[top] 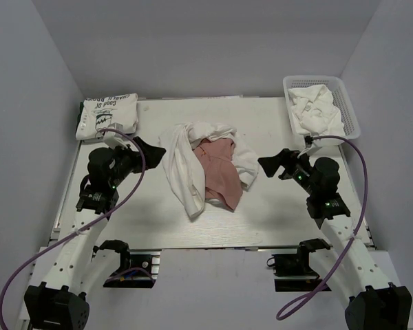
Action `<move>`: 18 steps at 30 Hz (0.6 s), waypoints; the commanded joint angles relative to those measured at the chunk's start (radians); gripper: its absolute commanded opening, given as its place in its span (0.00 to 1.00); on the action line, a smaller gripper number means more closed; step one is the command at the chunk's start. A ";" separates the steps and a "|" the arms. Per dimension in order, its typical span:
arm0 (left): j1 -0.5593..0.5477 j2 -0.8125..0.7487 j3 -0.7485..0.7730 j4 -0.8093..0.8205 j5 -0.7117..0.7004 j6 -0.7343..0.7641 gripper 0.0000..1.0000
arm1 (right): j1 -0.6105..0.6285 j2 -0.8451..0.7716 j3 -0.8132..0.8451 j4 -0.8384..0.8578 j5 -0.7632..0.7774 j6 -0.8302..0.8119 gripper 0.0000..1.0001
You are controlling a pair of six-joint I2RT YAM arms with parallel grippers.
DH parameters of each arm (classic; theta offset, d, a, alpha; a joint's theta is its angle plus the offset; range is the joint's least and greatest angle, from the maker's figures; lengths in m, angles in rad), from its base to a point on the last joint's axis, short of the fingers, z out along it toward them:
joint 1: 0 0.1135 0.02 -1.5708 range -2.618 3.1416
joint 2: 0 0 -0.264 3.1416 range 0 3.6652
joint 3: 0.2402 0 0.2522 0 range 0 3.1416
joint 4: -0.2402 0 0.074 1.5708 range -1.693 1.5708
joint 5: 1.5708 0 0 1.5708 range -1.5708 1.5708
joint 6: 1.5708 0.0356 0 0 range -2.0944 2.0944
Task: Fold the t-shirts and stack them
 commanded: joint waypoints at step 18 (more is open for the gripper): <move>-0.004 0.086 -0.067 0.003 -0.182 0.098 1.00 | 0.377 0.855 0.794 -0.159 0.264 -0.534 0.90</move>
